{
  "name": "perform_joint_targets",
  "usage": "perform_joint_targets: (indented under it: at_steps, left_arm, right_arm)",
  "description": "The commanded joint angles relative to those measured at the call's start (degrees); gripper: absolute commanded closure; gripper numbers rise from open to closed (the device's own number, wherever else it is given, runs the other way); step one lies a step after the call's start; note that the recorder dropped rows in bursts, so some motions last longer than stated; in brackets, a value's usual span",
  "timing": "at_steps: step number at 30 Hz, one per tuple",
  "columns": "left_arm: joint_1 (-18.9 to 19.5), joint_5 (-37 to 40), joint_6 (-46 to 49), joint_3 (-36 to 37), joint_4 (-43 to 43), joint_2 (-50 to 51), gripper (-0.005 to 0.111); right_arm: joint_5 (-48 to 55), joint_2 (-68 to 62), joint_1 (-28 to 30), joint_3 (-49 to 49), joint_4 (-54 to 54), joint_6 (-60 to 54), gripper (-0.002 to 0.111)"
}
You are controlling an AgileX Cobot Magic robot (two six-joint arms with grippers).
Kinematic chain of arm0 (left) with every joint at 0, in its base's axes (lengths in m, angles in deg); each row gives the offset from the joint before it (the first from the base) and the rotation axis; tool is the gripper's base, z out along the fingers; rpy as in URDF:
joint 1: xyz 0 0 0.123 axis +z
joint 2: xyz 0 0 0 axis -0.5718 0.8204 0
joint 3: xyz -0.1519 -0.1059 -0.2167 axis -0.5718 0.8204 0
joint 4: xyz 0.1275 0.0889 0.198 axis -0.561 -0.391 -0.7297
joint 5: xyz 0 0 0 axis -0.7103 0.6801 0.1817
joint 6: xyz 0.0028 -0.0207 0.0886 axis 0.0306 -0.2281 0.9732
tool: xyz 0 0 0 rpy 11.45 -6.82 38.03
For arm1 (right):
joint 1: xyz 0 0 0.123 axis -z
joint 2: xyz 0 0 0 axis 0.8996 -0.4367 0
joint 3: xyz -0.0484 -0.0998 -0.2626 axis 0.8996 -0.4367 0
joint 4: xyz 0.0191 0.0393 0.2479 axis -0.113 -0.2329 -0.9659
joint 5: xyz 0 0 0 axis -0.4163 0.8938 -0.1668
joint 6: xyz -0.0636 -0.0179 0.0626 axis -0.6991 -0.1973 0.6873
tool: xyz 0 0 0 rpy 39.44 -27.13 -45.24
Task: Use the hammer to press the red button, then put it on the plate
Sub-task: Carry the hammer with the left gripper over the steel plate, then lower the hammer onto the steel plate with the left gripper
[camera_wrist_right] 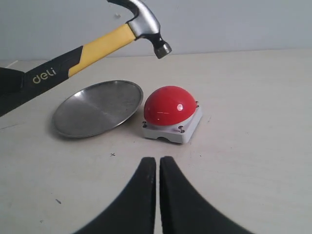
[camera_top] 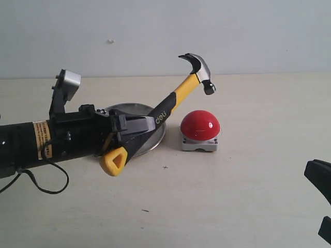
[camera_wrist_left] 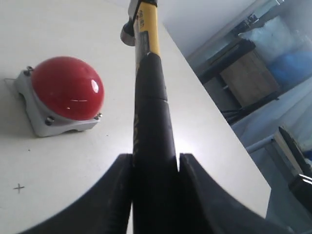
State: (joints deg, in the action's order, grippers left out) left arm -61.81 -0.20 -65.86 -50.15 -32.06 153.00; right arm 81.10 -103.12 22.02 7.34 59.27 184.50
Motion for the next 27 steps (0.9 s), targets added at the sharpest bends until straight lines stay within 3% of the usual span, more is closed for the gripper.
perform_joint_targets:
  at_steps: [1, 12, 17, 27]
  left_arm:
    - [3.2, -3.3, 1.9, 0.7, 2.0, -1.1, 0.107]
    - [9.6, -0.2, 3.5, 0.8, 1.6, -1.1, 0.107]
    - [9.6, 4.9, 5.0, 0.8, 3.6, -1.0, 0.107]
    - [9.6, 6.9, 7.1, -1.1, 7.4, -0.6, 0.107]
  right_arm:
    - [-0.3, 0.2, -0.2, -0.3, 0.6, -0.6, 0.104]
    - [-1.4, 0.2, -0.2, -0.3, 0.6, -0.6, 0.104]
    - [-1.4, 0.2, -0.2, -0.3, 0.6, -0.6, 0.104]
    - [-1.2, 0.2, -0.2, -0.3, 0.6, -0.4, 0.104]
